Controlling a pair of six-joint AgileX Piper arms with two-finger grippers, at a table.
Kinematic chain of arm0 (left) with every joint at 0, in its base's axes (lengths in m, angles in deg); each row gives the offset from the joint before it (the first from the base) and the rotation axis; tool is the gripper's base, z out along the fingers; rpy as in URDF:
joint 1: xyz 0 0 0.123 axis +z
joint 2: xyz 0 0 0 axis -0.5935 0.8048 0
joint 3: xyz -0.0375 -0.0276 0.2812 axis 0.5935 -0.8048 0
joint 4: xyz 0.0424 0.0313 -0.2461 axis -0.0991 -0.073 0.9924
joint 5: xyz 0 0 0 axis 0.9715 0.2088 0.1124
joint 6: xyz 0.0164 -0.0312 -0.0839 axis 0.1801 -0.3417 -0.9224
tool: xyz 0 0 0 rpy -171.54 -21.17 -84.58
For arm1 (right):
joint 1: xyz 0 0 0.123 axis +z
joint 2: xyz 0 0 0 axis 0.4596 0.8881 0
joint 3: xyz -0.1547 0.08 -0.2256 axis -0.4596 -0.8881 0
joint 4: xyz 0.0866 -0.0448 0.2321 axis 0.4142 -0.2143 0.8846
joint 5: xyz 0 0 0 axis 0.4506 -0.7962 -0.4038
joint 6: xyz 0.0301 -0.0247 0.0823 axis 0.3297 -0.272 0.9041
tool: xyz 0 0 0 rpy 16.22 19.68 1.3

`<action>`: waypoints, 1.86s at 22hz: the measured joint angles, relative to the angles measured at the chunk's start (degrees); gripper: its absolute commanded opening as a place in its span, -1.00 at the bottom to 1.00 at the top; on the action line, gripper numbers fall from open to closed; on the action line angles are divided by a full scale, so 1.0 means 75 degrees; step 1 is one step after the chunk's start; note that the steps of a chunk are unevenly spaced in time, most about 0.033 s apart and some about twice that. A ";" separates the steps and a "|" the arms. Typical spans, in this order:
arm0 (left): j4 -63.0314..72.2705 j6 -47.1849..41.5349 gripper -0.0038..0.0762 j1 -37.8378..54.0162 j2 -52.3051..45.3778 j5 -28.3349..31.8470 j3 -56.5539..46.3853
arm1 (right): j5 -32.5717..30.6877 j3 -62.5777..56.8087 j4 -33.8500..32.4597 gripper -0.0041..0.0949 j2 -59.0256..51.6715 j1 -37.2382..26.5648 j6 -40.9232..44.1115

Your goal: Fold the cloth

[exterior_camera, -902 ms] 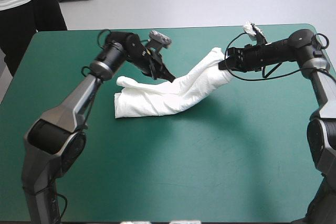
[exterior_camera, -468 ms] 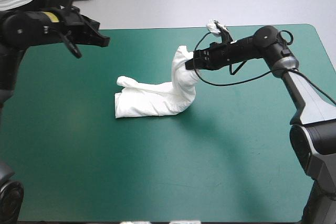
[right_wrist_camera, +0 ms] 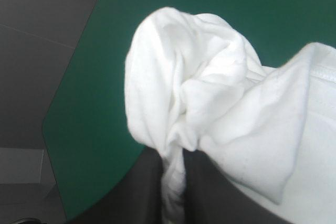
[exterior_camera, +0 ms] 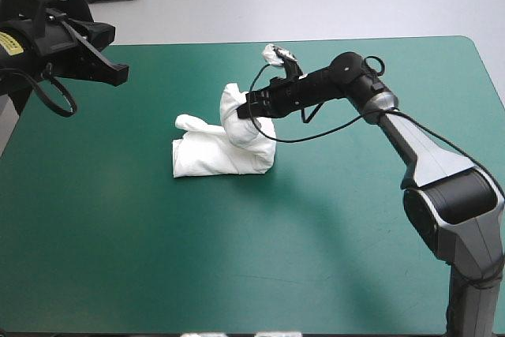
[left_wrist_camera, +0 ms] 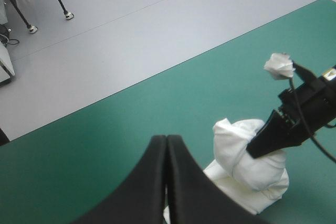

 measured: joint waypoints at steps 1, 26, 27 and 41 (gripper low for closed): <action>0.0000 0.0000 -0.93 0.0000 -0.0021 -0.0008 0.0000 | 0.0010 0.0073 0.0000 -0.89 0.0126 0.0100 0.0000; 0.0306 0.0000 -0.93 0.0000 -0.0728 -0.0253 -0.0021 | -0.1615 0.3008 -0.3454 0.35 0.0978 -0.0459 0.2243; 0.0329 0.0000 -0.93 0.0000 -0.0760 -0.0253 -0.0021 | -0.1623 0.2993 -0.3541 0.35 0.0830 -0.0476 0.2318; 0.0345 -0.0006 -0.93 0.0000 -0.0765 -0.0253 -0.0021 | -0.1614 0.2088 -0.2745 0.35 0.1550 -0.0476 0.2252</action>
